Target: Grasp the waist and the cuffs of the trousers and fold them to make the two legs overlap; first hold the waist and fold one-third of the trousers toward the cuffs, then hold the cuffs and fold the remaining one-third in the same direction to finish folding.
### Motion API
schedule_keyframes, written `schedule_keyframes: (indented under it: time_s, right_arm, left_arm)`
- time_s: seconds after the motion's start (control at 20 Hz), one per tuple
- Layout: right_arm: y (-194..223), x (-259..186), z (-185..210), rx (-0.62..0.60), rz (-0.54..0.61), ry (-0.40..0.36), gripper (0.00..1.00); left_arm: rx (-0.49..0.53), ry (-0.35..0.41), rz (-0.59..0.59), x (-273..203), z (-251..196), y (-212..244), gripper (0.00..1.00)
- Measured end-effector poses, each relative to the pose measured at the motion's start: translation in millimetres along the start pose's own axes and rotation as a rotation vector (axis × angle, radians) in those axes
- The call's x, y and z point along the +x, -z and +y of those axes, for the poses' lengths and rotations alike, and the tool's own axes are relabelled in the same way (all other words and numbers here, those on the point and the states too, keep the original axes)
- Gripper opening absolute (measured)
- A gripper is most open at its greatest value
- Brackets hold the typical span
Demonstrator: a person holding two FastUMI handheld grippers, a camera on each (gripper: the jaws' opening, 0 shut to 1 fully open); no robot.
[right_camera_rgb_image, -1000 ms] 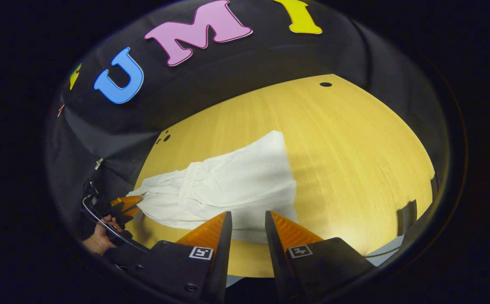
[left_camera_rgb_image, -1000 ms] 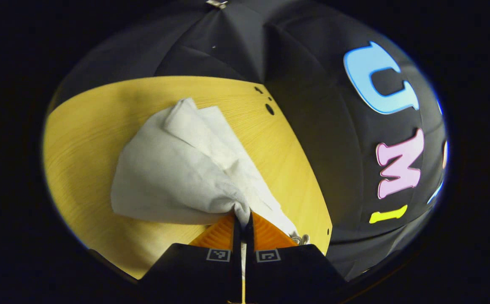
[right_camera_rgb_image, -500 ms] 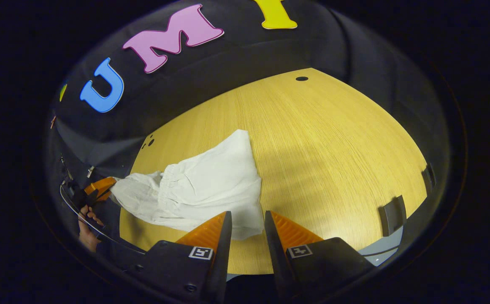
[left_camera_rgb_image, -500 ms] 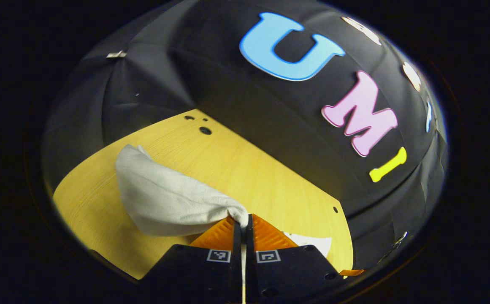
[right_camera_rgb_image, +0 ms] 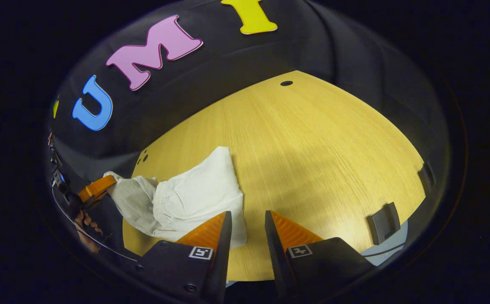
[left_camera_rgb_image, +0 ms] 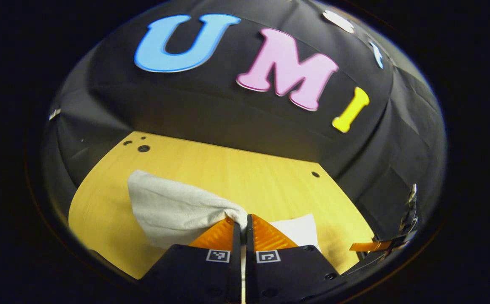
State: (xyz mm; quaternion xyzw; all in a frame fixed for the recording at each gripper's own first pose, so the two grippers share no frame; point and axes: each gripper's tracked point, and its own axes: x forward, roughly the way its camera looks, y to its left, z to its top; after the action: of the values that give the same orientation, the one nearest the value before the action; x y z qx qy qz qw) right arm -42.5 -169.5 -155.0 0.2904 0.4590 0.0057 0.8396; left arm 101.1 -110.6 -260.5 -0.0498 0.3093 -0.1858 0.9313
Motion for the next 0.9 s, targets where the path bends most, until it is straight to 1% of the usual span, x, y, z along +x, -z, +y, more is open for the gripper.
schedule_keyframes:
  time_s: [0.15, 0.25, 0.4, 0.45, 0.5, 0.55, 0.6, 0.65, 0.7, 0.75, 0.8, 0.9]
  right_arm:
    - [-3.2, -3.9, -17.3, 0.046, -0.017, 0.018, 0.49]
    - [-5.9, -9.7, -31.3, 0.075, -0.030, 0.035, 0.49]
    - [-7.4, -19.2, -53.7, 0.124, -0.048, 0.066, 0.49]
    - [-7.7, -23.4, -61.4, 0.139, -0.055, 0.078, 0.49]
    - [-7.0, -26.3, -68.4, 0.154, -0.060, 0.086, 0.49]
    - [-5.3, -29.0, -73.4, 0.168, -0.064, 0.095, 0.49]
    - [-3.8, -31.5, -78.3, 0.183, -0.067, 0.101, 0.49]
    - [-2.6, -33.2, -81.7, 0.195, -0.070, 0.108, 0.49]
    - [-2.1, -35.4, -85.4, 0.204, -0.071, 0.113, 0.49]
    - [-1.2, -34.4, -85.5, 0.210, -0.071, 0.117, 0.49]
    - [-1.2, -34.1, -85.5, 0.214, -0.072, 0.121, 0.49]
    - [-0.5, -35.1, -85.7, 0.217, -0.072, 0.121, 0.49]
  left_arm:
    - [0.132, 0.025, 0.065, 23.7, -31.2, 22.1, 0.08]
    - [0.182, 0.054, 0.112, 39.1, -49.8, 38.2, 0.08]
    - [0.262, 0.095, 0.200, 51.2, -74.5, 75.5, 0.08]
    - [0.298, 0.123, 0.237, 52.7, -83.4, 89.1, 0.10]
    - [0.339, 0.142, 0.268, 56.3, -91.7, 104.7, 0.14]
    - [0.383, 0.157, 0.287, 57.0, -96.9, 113.8, 0.17]
    - [0.426, 0.167, 0.303, 58.6, -101.4, 123.8, 0.29]
    - [0.464, 0.173, 0.312, 59.1, -105.7, 132.9, 0.35]
    - [0.492, 0.177, 0.317, 57.3, -109.0, 139.0, 0.46]
    - [0.507, 0.181, 0.314, 54.1, -112.4, 142.4, 0.53]
    - [0.508, 0.191, 0.309, 53.5, -117.4, 144.9, 0.67]
    - [0.483, 0.233, 0.310, 46.1, -126.2, 147.6, 0.77]
